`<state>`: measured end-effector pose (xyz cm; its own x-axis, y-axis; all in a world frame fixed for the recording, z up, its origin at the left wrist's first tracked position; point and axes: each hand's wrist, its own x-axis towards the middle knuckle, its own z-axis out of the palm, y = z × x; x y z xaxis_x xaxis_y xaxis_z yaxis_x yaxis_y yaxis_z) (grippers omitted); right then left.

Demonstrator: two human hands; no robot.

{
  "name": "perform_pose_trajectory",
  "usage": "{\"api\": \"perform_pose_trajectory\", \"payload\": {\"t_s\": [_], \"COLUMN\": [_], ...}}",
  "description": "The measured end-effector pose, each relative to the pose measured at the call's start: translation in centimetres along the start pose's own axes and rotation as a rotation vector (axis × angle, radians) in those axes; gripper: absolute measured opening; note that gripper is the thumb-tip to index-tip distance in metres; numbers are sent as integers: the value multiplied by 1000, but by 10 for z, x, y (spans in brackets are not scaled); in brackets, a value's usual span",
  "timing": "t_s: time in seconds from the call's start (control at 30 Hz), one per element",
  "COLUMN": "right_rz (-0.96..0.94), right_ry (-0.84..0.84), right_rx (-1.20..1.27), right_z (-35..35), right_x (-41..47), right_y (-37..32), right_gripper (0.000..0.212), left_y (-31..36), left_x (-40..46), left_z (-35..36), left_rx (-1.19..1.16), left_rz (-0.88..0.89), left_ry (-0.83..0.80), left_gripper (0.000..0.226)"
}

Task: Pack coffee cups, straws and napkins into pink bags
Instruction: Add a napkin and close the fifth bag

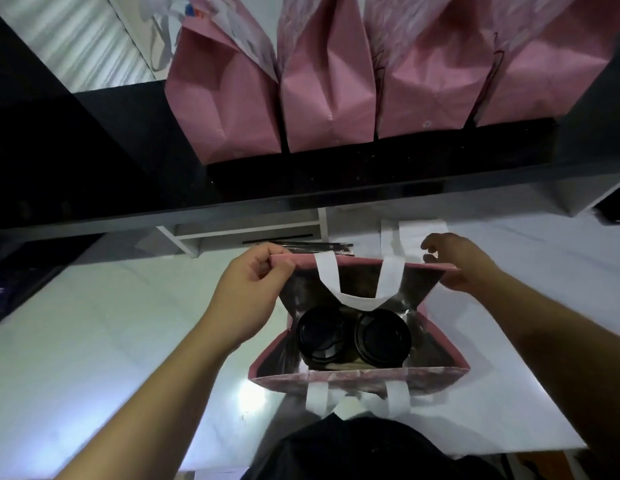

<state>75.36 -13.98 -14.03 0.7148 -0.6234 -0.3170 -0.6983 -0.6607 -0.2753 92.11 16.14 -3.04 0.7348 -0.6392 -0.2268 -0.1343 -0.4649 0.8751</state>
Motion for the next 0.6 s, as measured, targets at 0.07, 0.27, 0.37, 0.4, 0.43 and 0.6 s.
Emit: {"api": "perform_pose_trajectory", "payload": {"t_s": [0.07, 0.27, 0.37, 0.4, 0.43, 0.6], "right_rz": [-2, 17, 13, 9, 2, -55], "right_ry": [-4, -7, -83, -84, -68, 64], "right_rx": [-11, -101, -157, -170, -191, -290], "right_z": [9, 29, 35, 36, 36, 41], "right_x": [26, 68, 76, 78, 78, 75], "right_y": [2, 11, 14, 15, 16, 24], "right_gripper": [36, 49, 58, 58, 55, 30], "left_y": [0, 0, -1, -2, -2, -6], "left_x": [1, 3, 3, 3, 3, 4], "left_z": [1, -1, -1, 0, 0, 0], "left_rx": [-5, -7, -5, -12, -21, -25], "left_rz": [-3, 29, 22, 16, 8, -17], "left_ry": [-7, -38, -37, -36, -34, -21], "left_gripper": [19, 28, 26, 23, 21, 17]}}
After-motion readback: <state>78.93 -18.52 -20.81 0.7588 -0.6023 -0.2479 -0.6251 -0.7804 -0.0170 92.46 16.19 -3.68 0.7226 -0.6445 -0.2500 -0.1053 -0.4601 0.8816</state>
